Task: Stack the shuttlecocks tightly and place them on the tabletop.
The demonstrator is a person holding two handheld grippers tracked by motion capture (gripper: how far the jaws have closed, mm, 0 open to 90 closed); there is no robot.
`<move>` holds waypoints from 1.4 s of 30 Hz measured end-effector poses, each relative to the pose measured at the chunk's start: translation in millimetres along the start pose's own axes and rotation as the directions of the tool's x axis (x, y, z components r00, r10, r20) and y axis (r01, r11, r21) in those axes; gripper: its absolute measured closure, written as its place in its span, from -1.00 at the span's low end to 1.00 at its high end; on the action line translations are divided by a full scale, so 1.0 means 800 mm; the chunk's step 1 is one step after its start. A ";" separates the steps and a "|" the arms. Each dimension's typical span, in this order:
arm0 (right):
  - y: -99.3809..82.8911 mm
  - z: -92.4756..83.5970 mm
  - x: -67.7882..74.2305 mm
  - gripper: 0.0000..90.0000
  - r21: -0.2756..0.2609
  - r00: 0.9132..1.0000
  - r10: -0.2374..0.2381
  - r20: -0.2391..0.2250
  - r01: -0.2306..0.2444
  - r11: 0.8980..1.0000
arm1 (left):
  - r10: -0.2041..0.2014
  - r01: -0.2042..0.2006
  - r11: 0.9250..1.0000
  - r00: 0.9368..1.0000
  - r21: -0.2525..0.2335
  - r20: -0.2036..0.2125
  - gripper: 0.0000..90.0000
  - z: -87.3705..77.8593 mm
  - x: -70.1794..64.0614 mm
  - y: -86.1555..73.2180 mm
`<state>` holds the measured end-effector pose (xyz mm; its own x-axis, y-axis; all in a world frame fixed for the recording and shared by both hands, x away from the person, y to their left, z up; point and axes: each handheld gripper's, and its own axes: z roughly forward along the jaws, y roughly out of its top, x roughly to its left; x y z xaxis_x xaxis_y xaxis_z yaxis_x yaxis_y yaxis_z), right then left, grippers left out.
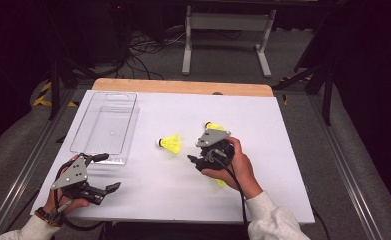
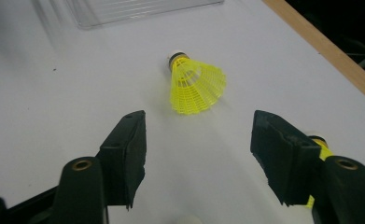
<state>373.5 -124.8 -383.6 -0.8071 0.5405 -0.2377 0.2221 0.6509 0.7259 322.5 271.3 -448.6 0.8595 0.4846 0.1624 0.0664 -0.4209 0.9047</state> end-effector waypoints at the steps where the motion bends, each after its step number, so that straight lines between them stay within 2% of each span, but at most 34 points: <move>1: -0.004 -0.004 0.001 -0.22 -0.010 1.000 0.004 0.009 -0.004 1.000 | 0.000 0.000 1.000 1.000 0.001 -0.001 -0.87 0.000 0.000 0.000; 6: -0.032 -0.027 0.004 -0.39 -0.044 0.998 0.036 0.052 -0.033 0.998 | 0.004 -0.004 1.000 1.000 0.002 -0.004 -0.88 0.000 0.000 0.000; 7: -0.032 -0.027 0.004 -0.39 -0.044 0.998 0.036 0.052 -0.033 0.998 | 0.004 -0.004 1.000 1.000 0.002 -0.004 -0.88 0.000 0.000 0.000; 12: -0.066 -0.049 0.010 -0.42 -0.067 0.994 0.069 0.086 -0.063 0.996 | 0.003 -0.003 1.000 1.000 -0.001 -0.008 -0.88 -0.001 0.000 0.000; 17: -0.096 -0.055 0.018 -0.42 -0.067 0.990 0.111 0.086 -0.106 0.992 | 0.006 -0.006 1.000 1.000 -0.005 -0.009 -0.88 -0.002 0.000 0.001; 20: -0.107 -0.056 0.023 -0.43 -0.062 0.988 0.109 0.106 -0.103 0.993 | 0.008 -0.008 1.000 1.000 -0.005 -0.011 -0.88 -0.002 0.000 0.001; 24: -0.122 -0.056 0.029 -0.42 -0.080 0.985 0.130 0.110 -0.121 0.989 | 0.010 -0.010 1.000 1.000 -0.008 -0.013 -0.88 -0.001 0.000 0.001; 29: -0.138 -0.051 0.040 -0.26 -0.064 0.984 0.152 0.093 -0.146 0.987 | 0.016 -0.016 1.000 1.000 -0.010 -0.014 -0.88 -0.002 0.000 0.001; 31: -0.142 -0.050 0.041 -0.22 -0.055 0.982 0.161 0.102 -0.156 0.986 | 0.016 -0.016 1.000 1.000 -0.009 -0.016 -0.88 -0.002 -0.001 0.001; 32: -0.146 -0.048 0.041 -0.13 -0.037 0.982 0.168 0.088 -0.165 0.986 | 0.013 -0.014 1.000 1.000 -0.010 -0.016 -0.88 -0.003 -0.001 0.001; 33: -0.148 -0.047 0.041 -0.11 -0.036 0.980 0.174 0.092 -0.172 0.984 | 0.014 -0.015 1.000 1.000 -0.010 -0.016 -0.88 -0.003 -0.001 0.001; 35: -0.150 -0.044 0.039 -0.03 -0.020 0.980 0.187 0.064 -0.186 0.982 | 0.016 -0.017 1.000 1.000 -0.009 -0.016 -0.88 -0.004 -0.001 0.001; 39: -0.154 -0.034 0.038 0.12 0.005 0.983 0.183 0.030 -0.183 0.983 | 0.019 -0.019 1.000 1.000 -0.005 -0.009 -0.88 -0.003 -0.002 0.001; 41: -0.154 -0.031 0.038 0.15 0.016 0.983 0.182 0.030 -0.182 0.983 | 0.020 -0.020 1.000 1.000 -0.004 -0.008 -0.88 -0.003 -0.002 0.001; 42: -0.154 -0.026 0.039 0.28 0.022 0.984 0.177 0.016 -0.178 0.984 | 0.020 -0.020 1.000 1.000 -0.005 -0.009 -0.88 -0.002 -0.002 0.000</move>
<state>309.6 -199.7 -467.0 -0.7461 0.6557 -0.1153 0.3741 0.5562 0.7421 320.2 271.9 -447.8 0.8563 0.4826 0.1839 0.0468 -0.4270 0.9030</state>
